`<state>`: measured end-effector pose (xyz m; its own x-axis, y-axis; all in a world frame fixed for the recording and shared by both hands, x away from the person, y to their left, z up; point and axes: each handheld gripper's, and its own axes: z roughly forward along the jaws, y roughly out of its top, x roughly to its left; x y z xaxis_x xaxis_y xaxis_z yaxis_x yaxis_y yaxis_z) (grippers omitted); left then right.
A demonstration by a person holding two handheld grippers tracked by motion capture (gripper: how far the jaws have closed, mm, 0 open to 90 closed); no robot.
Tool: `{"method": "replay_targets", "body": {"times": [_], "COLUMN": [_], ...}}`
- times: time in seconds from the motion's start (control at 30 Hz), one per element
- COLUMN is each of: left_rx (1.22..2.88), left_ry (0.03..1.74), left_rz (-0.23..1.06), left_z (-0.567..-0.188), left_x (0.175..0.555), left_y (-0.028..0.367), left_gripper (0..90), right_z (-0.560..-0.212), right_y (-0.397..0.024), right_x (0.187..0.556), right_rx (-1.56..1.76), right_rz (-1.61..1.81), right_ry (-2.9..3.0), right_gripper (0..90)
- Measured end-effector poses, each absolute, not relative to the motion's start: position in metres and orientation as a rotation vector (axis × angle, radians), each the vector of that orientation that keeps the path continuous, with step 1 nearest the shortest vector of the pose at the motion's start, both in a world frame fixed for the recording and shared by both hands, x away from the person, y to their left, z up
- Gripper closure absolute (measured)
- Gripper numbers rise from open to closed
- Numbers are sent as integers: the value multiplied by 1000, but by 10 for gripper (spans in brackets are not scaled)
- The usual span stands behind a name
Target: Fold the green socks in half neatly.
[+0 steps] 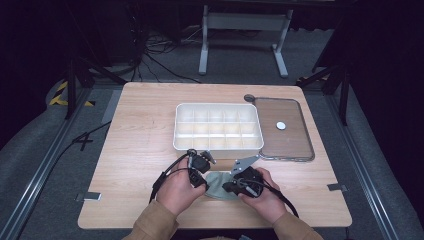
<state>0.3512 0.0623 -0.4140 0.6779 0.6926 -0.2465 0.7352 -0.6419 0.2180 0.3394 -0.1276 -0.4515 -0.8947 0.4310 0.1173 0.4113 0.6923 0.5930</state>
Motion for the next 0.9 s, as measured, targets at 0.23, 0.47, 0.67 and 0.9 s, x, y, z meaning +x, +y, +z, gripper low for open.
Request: {"method": "replay_targets", "body": {"times": [0.23, 0.47, 0.67, 0.9], "left_rx": [2562, 2530, 2506, 2507], "left_ry": [1116, 1064, 1001, 1024], "left_rz": [-216, -204, -199, -209], "left_z": [-408, -402, -398, -395], "left_x": [350, 347, 345, 344], "left_y": [64, 60, 54, 57], "left_gripper": [826, 822, 821, 822], "right_z": [-460, -460, -460, -448], "right_y": [-126, -126, -126, -143], "right_x": [337, 337, 336, 339], "right_rx": [681, 696, 691, 723], "right_rz": [975, 977, 984, 1065], "right_ry": [2855, 2850, 2859, 2861], "right_gripper": [892, 891, 884, 852]}}
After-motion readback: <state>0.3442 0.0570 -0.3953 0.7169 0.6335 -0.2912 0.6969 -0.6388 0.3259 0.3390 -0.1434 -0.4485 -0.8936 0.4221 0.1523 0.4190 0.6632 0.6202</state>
